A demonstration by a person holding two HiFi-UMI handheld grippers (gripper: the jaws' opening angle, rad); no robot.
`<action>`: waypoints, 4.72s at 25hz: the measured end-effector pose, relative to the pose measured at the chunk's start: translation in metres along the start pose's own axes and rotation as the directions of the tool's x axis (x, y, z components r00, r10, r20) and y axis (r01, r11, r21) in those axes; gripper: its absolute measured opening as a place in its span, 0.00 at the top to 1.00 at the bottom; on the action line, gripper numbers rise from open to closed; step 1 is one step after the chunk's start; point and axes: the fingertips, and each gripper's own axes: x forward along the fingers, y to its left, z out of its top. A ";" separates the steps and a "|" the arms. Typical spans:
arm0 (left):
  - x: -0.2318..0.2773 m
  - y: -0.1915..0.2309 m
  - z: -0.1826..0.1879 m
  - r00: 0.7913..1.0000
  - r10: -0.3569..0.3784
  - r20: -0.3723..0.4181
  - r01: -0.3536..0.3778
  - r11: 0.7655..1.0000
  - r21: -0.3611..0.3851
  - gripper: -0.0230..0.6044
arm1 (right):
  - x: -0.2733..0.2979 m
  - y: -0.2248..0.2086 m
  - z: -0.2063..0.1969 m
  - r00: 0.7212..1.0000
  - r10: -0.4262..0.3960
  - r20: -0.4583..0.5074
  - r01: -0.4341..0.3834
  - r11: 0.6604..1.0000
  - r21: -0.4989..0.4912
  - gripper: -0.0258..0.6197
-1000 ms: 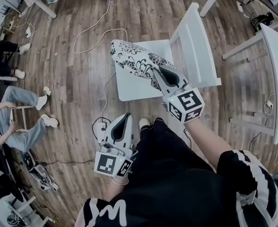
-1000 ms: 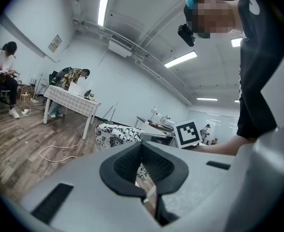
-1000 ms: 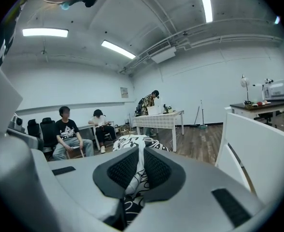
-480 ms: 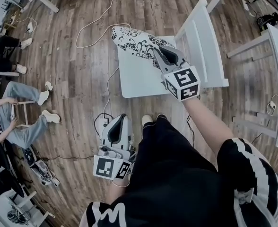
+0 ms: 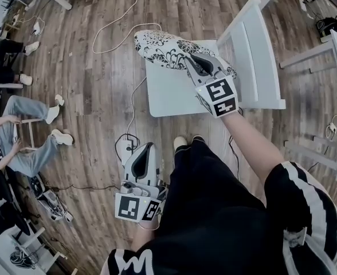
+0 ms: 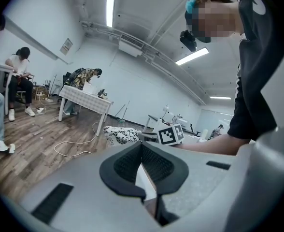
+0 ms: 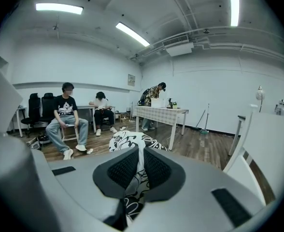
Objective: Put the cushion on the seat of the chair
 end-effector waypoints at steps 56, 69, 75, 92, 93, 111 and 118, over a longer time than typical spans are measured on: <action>0.037 0.006 -0.112 0.992 -0.077 -0.104 0.070 0.995 -0.070 0.96 | -0.009 0.100 -0.256 0.931 0.183 -0.317 -0.163 0.983 0.091 0.90; 0.042 0.011 -0.128 0.986 -0.107 -0.127 0.096 0.991 -0.090 0.96 | 0.002 0.106 -0.289 0.919 0.178 -0.351 -0.147 0.983 0.114 0.90; 0.042 0.013 -0.135 0.984 -0.120 -0.136 0.106 0.989 -0.101 0.96 | 0.003 0.105 -0.301 0.910 0.165 -0.380 -0.130 0.985 0.118 0.90; 0.051 0.005 -0.146 0.974 -0.165 -0.157 0.147 0.981 -0.126 0.96 | 0.015 0.111 -0.321 0.896 0.185 -0.402 -0.136 0.980 0.148 0.90; 0.051 0.006 -0.147 0.974 -0.165 -0.157 0.146 0.981 -0.128 0.96 | 0.016 0.112 -0.322 0.895 0.191 -0.404 -0.140 0.978 0.152 0.90; 0.052 -0.001 -0.154 0.968 -0.193 -0.162 0.170 0.974 -0.146 0.96 | 0.023 0.120 -0.336 0.874 0.236 -0.424 -0.155 0.964 0.218 0.81; 0.055 -0.008 -0.155 0.961 -0.225 -0.162 0.199 0.967 -0.158 0.96 | 0.023 0.123 -0.339 0.871 0.229 -0.435 -0.156 0.968 0.198 0.78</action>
